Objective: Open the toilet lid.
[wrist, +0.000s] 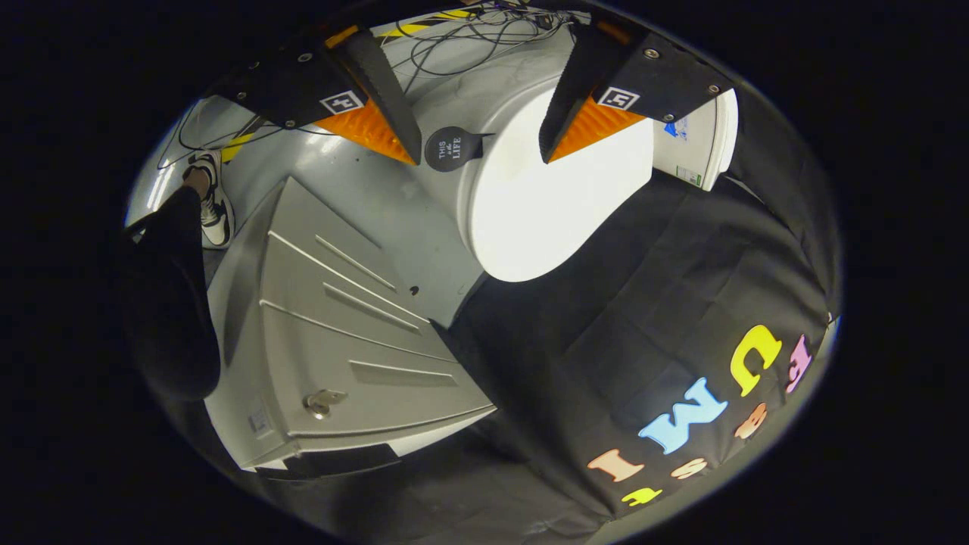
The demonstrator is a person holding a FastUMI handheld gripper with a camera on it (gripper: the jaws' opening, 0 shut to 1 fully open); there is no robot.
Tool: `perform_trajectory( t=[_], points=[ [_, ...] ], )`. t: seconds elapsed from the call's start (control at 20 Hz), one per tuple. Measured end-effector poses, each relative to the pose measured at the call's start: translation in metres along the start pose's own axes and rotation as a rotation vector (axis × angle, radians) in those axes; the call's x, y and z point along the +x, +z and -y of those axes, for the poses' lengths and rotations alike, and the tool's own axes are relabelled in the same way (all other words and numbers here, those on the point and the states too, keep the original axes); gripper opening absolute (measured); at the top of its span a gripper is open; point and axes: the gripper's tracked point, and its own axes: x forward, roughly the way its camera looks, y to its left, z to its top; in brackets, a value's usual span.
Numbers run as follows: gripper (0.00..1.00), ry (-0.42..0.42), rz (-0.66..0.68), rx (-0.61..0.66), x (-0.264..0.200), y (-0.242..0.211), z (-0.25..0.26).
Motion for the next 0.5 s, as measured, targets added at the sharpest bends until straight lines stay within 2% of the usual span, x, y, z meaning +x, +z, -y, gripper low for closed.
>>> perform_trajectory(
  t=[0.4, 0.5],
  points=[
    [0.93, 0.03, -0.002, 0.2, 0.021, -0.01, 0.016],
    [0.88, 0.032, -0.014, 0.225, 0.025, -0.015, 0.019]
  ],
)
